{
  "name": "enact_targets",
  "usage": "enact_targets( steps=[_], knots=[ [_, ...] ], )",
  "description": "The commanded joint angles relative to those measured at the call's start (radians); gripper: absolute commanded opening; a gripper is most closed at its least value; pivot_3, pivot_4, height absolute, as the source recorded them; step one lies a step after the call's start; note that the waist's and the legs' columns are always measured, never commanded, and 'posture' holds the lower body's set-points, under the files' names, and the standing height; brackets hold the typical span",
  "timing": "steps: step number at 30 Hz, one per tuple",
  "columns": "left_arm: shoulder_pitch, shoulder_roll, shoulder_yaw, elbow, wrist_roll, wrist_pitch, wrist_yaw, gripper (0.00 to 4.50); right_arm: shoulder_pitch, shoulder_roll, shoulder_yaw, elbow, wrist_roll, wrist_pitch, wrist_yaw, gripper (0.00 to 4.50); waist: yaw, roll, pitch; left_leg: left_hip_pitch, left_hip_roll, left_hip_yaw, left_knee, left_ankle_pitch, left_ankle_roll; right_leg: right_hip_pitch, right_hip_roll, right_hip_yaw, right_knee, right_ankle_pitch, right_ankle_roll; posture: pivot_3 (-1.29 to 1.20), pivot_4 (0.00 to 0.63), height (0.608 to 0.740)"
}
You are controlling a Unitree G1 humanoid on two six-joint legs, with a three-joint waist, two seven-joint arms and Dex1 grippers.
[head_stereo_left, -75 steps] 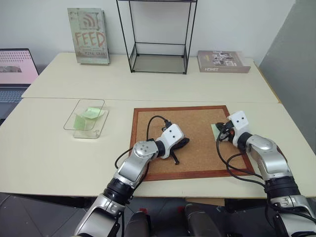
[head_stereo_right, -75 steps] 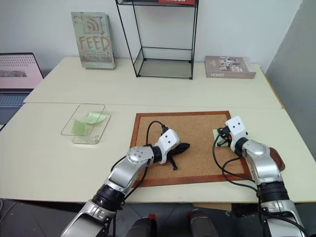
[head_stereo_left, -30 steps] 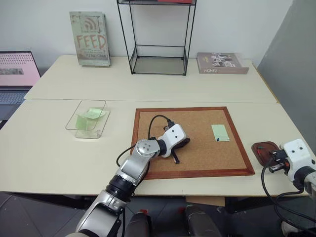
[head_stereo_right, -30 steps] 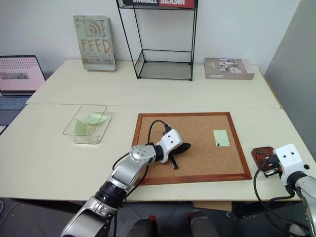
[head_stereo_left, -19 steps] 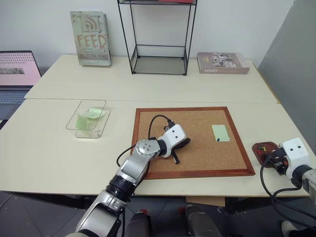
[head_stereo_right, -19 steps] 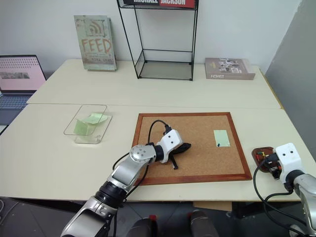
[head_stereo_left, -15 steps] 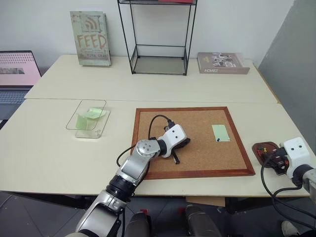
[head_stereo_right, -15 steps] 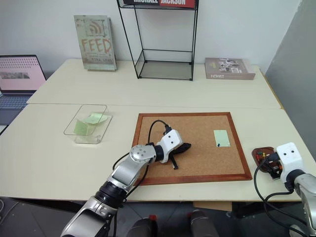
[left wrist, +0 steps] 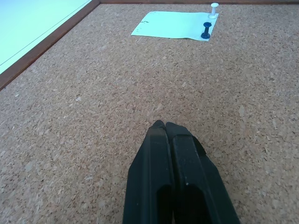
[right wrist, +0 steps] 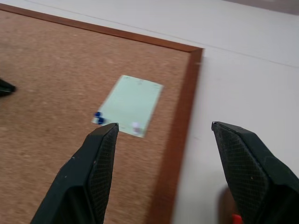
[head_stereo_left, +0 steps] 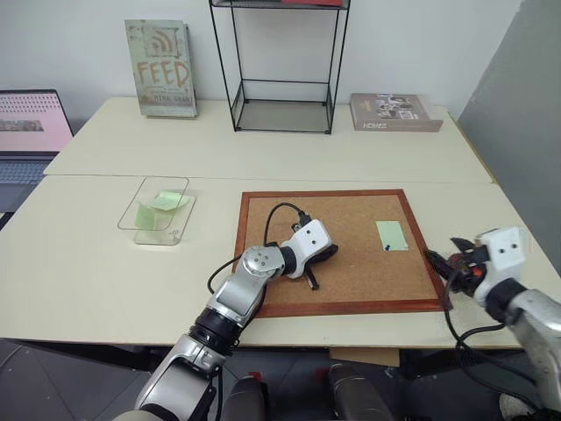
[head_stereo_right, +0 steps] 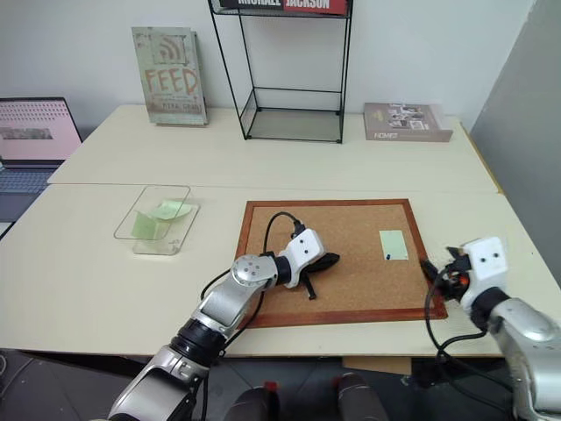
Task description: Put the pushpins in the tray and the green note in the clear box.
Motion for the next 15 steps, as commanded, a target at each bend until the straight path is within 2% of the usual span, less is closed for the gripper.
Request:
enact_targets(
  steps=[1,12,15],
  knots=[
    [0.009,0.005,-0.015,0.032,0.029,0.016,0.004,0.0,-0.04,0.037,0.064,0.052,-0.046,-0.074,-0.044,3.39,0.0,0.0,0.0,0.0,0.0,0.0,0.0,0.0,0.0,0.0,0.0,0.0,0.0,0.0,0.0,0.0,0.15,0.74],
    [0.015,0.011,-0.012,0.024,0.032,0.018,0.006,0.0,-0.107,0.092,0.133,0.225,-0.103,-0.178,-0.087,3.39,0.0,0.0,0.0,-0.002,0.0,0.0,-0.001,0.0,0.0,-0.001,0.0,0.0,0.001,0.0,0.0,0.0,0.15,0.74],
    [0.014,0.01,-0.013,0.023,0.033,0.019,0.007,0.0,-0.116,0.096,0.136,0.251,-0.106,-0.193,-0.091,2.88,0.0,0.0,0.0,-0.002,0.0,0.0,-0.001,0.0,0.0,-0.001,0.0,0.0,0.001,0.0,0.0,0.0,0.15,0.74]
  ],
)
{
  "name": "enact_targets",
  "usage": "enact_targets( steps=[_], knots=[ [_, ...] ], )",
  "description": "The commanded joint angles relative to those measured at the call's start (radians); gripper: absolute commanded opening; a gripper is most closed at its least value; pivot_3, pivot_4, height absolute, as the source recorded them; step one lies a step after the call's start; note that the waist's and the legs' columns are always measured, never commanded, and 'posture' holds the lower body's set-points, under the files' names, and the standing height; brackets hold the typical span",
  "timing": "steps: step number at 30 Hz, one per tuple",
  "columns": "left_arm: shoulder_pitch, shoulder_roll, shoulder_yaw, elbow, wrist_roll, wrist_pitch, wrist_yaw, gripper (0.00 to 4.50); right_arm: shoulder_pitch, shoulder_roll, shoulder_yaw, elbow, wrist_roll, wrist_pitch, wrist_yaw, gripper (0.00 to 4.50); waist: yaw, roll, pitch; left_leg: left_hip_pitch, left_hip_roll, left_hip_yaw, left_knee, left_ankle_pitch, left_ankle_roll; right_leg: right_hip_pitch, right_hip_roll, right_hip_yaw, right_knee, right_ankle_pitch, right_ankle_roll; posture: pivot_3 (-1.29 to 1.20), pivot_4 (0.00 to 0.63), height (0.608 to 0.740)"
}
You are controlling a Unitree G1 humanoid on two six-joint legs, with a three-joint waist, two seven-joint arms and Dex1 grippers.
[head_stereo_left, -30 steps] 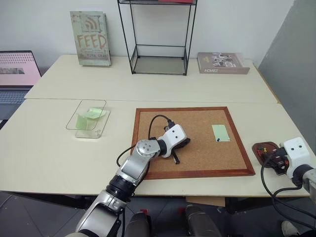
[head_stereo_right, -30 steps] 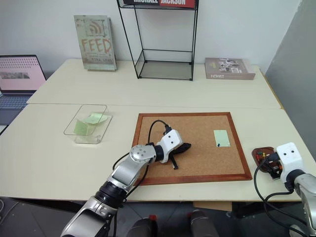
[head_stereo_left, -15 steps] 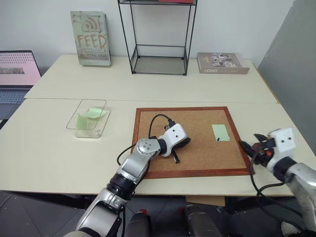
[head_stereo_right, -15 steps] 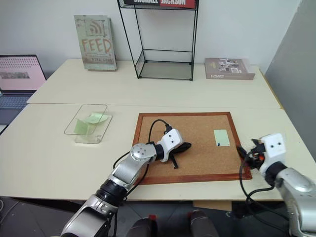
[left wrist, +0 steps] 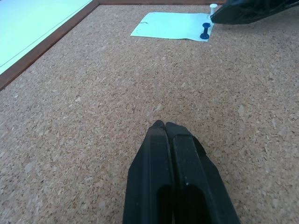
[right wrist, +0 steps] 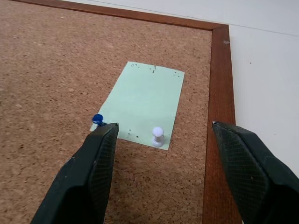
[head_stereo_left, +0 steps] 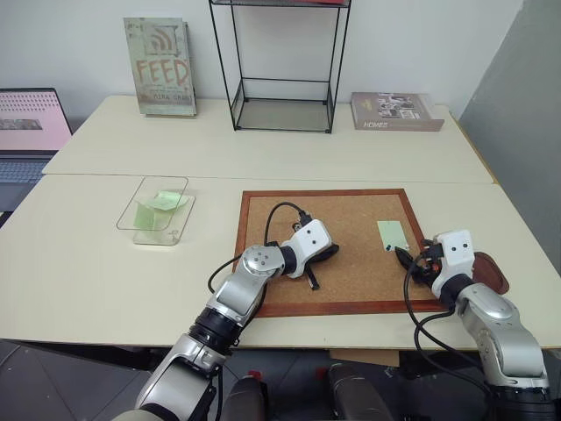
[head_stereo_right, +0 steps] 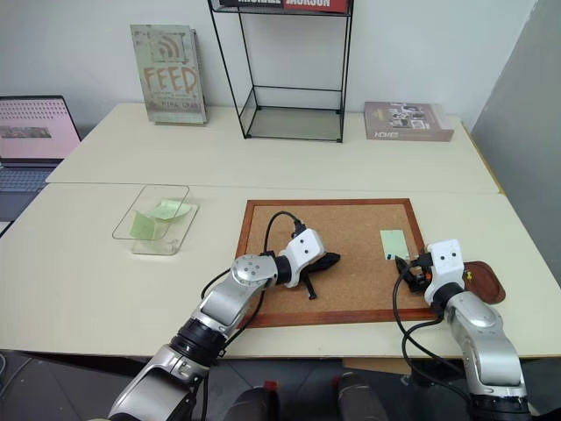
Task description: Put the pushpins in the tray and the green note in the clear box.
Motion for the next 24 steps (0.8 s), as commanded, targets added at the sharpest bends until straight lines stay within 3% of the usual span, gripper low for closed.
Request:
enact_targets(
  steps=[1,14,24],
  knots=[
    [0.013,0.009,-0.012,0.027,0.032,0.024,0.013,0.0,-0.026,0.003,-0.003,0.008,-0.007,-0.045,-0.008,2.56,-0.001,0.0,0.0,0.0,0.0,0.0,0.0,0.0,0.0,0.0,0.0,0.0,0.0,0.0,0.0,0.0,0.15,0.74],
    [0.011,0.009,-0.014,0.025,0.035,0.026,0.009,0.0,-0.014,0.007,0.011,0.002,-0.013,-0.061,-0.012,0.03,-0.001,0.0,0.0,0.0,0.0,0.0,0.0,0.0,0.0,0.0,0.0,0.0,0.0,0.0,0.0,0.0,0.15,0.74],
    [0.01,0.011,-0.018,0.023,0.042,0.032,0.011,0.0,0.013,0.026,0.015,-0.116,-0.026,-0.168,-0.019,0.03,-0.001,0.0,0.0,-0.002,0.0,0.0,0.0,0.0,0.0,-0.002,0.0,0.0,0.0,0.0,0.0,0.0,0.15,0.74]
  ],
)
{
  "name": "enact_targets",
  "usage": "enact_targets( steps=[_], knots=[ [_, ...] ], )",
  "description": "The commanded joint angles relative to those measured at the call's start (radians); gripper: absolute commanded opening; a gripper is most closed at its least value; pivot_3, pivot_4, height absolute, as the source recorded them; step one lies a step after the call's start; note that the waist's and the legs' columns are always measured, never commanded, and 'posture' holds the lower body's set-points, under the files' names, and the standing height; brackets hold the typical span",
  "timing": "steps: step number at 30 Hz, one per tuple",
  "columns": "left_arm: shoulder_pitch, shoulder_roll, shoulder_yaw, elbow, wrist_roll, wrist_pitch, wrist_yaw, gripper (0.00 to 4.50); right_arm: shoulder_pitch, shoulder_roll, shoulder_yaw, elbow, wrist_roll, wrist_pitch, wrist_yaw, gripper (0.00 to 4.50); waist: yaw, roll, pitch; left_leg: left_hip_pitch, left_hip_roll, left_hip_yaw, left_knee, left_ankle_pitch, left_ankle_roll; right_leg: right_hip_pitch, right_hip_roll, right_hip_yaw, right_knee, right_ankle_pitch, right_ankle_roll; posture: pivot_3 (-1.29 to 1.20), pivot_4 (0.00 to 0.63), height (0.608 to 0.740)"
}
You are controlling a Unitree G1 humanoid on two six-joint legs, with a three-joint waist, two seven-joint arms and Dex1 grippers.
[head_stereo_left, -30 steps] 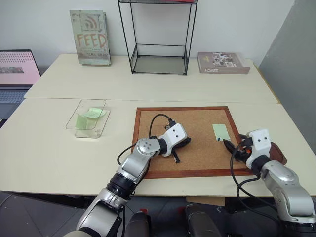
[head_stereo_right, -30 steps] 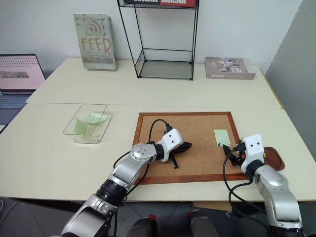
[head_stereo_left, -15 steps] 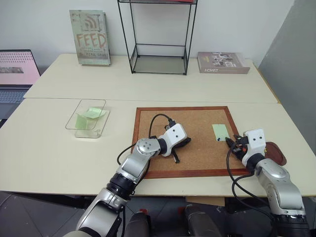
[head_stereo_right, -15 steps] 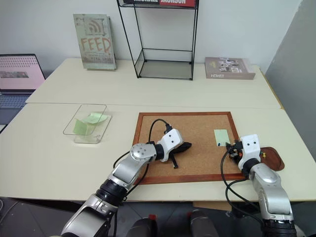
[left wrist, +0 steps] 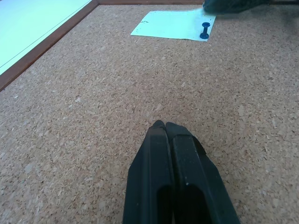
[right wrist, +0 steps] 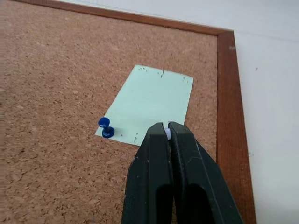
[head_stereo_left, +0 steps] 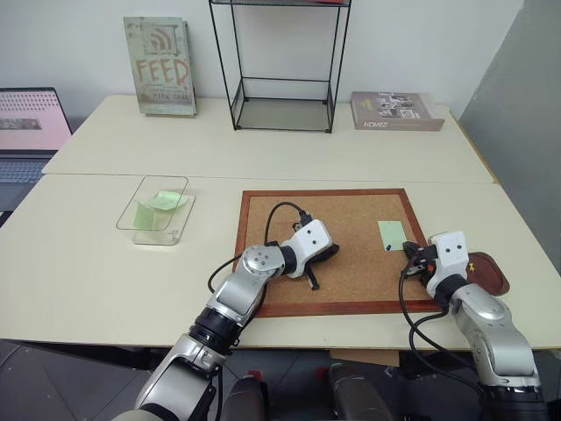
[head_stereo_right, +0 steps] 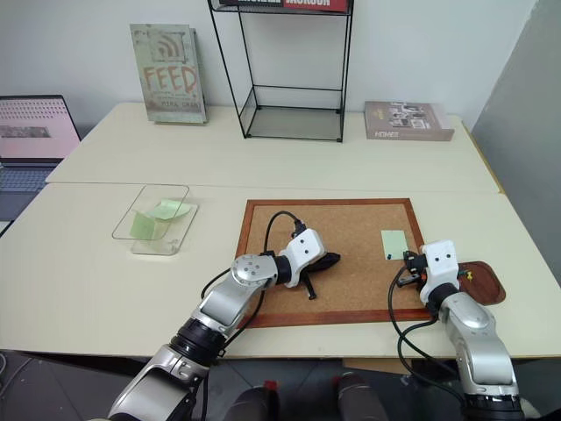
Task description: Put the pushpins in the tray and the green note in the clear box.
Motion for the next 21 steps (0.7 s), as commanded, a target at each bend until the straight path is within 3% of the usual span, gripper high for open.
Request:
enact_targets(
  steps=[1,10,21],
  knots=[
    [0.011,0.01,-0.018,0.029,0.038,0.032,0.013,0.0,-0.002,0.015,-0.012,-0.094,0.006,-0.069,-0.014,0.03,0.0,0.0,0.0,0.0,0.0,0.0,0.0,0.0,0.0,0.0,0.0,0.0,0.0,0.0,0.0,0.0,0.15,0.74],
    [0.01,0.007,-0.024,0.033,0.047,0.028,0.009,0.0,0.01,0.002,-0.083,-0.164,0.034,-0.011,-0.04,0.03,0.0,0.0,0.0,0.0,0.0,0.0,0.0,0.0,0.0,0.0,0.0,0.0,0.0,0.0,0.0,0.0,0.15,0.74],
    [0.011,0.012,-0.031,0.039,0.049,0.015,0.005,0.0,0.245,-0.229,-0.284,-0.217,-0.016,0.155,0.021,0.03,0.002,0.0,0.0,-0.001,0.0,0.0,0.0,0.0,0.0,-0.001,0.0,0.0,0.0,0.0,0.0,0.0,0.15,0.74]
  ],
)
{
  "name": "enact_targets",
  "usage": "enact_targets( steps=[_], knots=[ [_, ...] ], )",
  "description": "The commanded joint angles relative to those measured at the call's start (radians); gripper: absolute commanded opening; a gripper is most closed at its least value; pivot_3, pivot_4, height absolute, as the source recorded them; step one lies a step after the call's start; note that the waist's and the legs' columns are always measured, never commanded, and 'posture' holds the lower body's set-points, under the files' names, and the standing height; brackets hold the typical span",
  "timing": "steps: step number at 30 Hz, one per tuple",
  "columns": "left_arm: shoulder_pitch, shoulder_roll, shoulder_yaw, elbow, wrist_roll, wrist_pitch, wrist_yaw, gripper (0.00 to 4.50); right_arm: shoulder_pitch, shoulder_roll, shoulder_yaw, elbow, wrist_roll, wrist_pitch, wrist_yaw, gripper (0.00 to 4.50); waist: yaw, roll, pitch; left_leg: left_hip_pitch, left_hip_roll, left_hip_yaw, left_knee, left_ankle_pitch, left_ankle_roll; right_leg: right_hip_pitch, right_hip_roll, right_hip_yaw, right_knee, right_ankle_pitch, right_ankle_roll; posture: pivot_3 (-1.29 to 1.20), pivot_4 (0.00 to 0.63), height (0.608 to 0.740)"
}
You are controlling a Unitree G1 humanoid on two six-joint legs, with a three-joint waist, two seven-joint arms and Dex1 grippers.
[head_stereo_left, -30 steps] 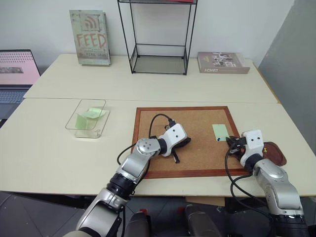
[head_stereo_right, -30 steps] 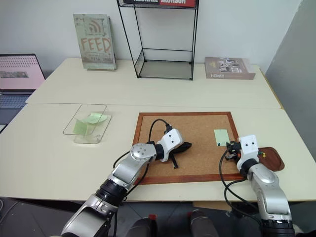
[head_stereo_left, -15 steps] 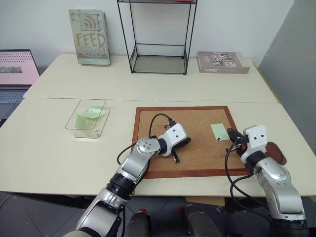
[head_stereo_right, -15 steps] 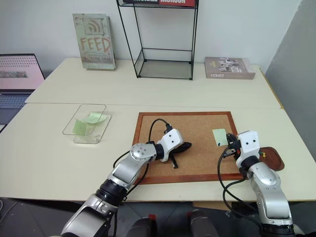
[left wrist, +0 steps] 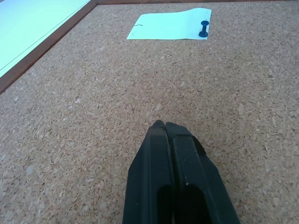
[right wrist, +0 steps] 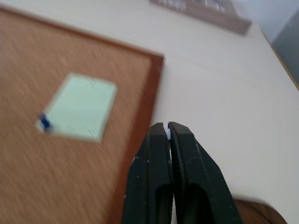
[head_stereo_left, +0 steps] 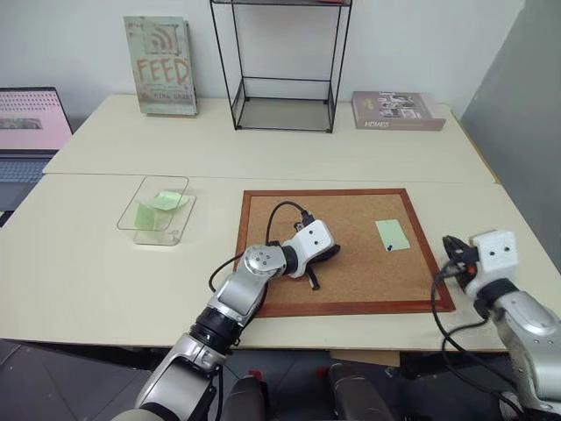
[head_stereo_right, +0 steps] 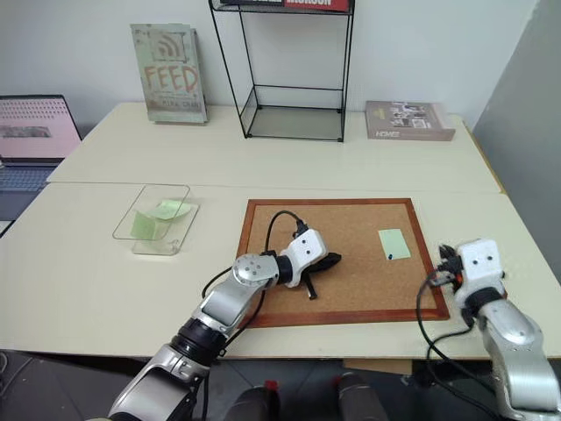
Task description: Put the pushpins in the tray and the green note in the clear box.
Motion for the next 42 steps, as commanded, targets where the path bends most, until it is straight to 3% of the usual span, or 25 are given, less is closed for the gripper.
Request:
enact_targets(
  steps=[1,9,18,25,32,36,42],
  knots=[
    [0.015,0.012,-0.021,0.042,0.036,0.015,0.004,0.0,0.064,-0.072,-0.088,-0.058,-0.011,0.057,0.034,0.03,-0.001,0.0,0.0,0.0,0.0,0.0,0.0,0.0,0.0,0.0,0.0,0.0,0.0,0.0,0.0,0.0,0.15,0.74],
    [0.011,0.012,-0.023,0.052,0.038,0.005,0.001,0.0,0.128,-0.119,-0.104,-0.019,-0.017,0.118,0.066,0.03,-0.002,-0.001,0.001,0.001,0.0,0.0,0.0,0.0,0.0,0.0,0.0,0.0,-0.002,0.0,0.0,0.0,0.15,0.74],
    [0.015,0.012,-0.023,0.051,0.042,0.002,0.003,0.0,0.064,-0.108,-0.052,0.019,-0.026,0.146,0.052,1.73,-0.001,0.0,0.0,-0.002,0.001,0.0,0.0,0.0,0.0,0.0,0.0,-0.001,-0.007,0.0,0.0,0.0,0.15,0.74],
    [0.015,0.016,-0.02,0.053,0.042,0.0,0.004,0.0,0.044,-0.109,-0.105,0.008,-0.009,0.141,0.047,3.19,-0.001,0.0,0.0,-0.002,0.001,0.0,-0.001,0.0,0.0,0.0,0.0,-0.001,-0.007,0.0,0.0,0.0,0.15,0.74],
    [0.011,0.017,-0.019,0.062,0.042,-0.005,0.001,0.0,0.004,-0.097,-0.199,-0.098,0.172,0.142,0.15,3.19,-0.001,0.0,0.0,-0.002,0.001,0.0,-0.001,0.0,0.0,0.001,0.0,-0.001,-0.007,0.0,0.0,0.0,0.15,0.74],
    [0.011,0.016,-0.017,0.061,0.042,-0.003,0.004,0.0,0.002,-0.045,-0.117,-0.181,0.242,0.149,0.17,3.19,-0.001,0.0,0.0,-0.002,0.002,-0.001,-0.001,0.0,0.0,0.001,0.001,-0.002,-0.007,0.0,0.0,0.0,0.15,0.74],
    [0.015,0.017,-0.015,0.055,0.042,0.0,0.007,0.0,-0.093,0.061,0.088,-0.12,0.176,0.108,0.094,3.19,-0.001,0.0,0.0,-0.002,0.002,0.0,-0.001,0.0,0.0,0.001,0.0,-0.001,-0.008,0.0,0.0,0.0,0.15,0.74]
  ],
)
